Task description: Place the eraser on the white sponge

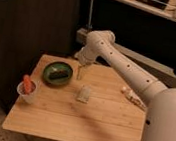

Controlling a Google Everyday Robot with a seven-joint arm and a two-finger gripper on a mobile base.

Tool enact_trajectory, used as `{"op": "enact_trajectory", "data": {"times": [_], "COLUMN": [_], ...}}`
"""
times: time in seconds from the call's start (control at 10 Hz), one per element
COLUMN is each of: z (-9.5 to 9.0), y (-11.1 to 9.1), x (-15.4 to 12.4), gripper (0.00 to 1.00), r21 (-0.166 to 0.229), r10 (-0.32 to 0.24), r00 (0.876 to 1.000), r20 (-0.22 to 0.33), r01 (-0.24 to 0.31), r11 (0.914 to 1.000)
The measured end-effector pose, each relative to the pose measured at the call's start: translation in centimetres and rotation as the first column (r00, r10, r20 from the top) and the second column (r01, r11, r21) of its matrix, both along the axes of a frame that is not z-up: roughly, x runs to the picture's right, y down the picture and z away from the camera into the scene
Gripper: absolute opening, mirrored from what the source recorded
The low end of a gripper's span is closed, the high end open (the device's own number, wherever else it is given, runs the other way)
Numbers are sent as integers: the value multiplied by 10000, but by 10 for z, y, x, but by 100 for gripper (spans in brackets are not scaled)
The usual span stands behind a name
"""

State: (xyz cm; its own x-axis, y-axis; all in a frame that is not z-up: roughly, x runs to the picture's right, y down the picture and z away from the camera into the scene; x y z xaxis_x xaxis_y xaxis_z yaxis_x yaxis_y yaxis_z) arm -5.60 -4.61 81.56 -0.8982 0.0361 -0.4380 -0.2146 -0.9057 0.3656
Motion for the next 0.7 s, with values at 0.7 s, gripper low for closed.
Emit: {"op": "enact_trajectory", "data": {"times": [0.7], "z": [44], "y": [-42], "x": [-33], "gripper": [80], "r21": [738], "r10": [1277], "r00": [9917], "r20": [114], "r01": [-1282], "r11": [9890]}}
